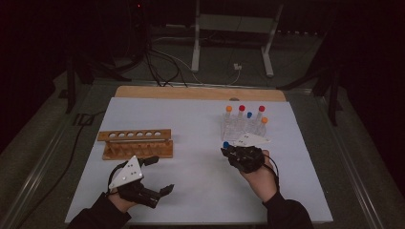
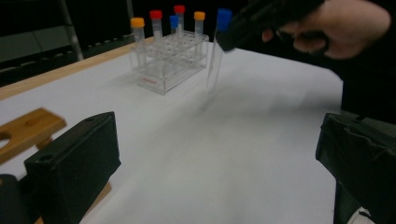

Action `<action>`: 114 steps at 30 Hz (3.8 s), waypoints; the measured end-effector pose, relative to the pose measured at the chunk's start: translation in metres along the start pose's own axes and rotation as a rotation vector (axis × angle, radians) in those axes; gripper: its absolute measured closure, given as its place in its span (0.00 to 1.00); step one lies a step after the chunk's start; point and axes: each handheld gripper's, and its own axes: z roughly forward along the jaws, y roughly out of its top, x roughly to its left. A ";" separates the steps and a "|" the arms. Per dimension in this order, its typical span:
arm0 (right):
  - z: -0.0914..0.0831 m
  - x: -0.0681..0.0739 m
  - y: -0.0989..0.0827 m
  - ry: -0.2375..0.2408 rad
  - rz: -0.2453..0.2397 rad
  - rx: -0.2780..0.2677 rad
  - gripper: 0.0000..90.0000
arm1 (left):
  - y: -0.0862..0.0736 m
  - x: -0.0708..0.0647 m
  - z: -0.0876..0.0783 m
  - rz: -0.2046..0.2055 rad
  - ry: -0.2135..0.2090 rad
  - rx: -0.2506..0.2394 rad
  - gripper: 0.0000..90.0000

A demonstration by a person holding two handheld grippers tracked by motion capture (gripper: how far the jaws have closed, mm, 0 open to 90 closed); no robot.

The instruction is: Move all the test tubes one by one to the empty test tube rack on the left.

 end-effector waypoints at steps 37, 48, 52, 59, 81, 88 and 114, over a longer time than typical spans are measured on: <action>-0.004 0.038 -0.004 0.118 -0.084 -0.039 0.86 | 0.068 -0.017 0.097 0.029 -0.116 0.005 0.53; -0.006 0.035 -0.003 0.109 -0.075 -0.049 0.86 | 0.067 -0.020 0.109 0.054 -0.079 0.063 0.76; -0.005 0.035 -0.004 0.109 -0.072 -0.043 0.86 | 0.067 -0.021 0.109 0.066 -0.082 0.068 0.84; -0.005 0.034 -0.004 0.114 -0.070 -0.044 0.86 | 0.067 -0.020 0.108 0.097 -0.077 0.068 0.86; -0.018 0.022 -0.001 0.133 0.030 -0.170 0.23 | 0.086 0.023 0.067 0.094 0.090 0.024 0.86; -0.021 0.017 -0.002 0.166 0.050 -0.194 0.02 | 0.090 0.038 0.051 0.083 0.140 0.019 0.86; -0.024 0.015 -0.001 0.163 0.046 -0.215 0.00 | 0.081 0.100 0.007 -0.005 0.365 0.004 0.86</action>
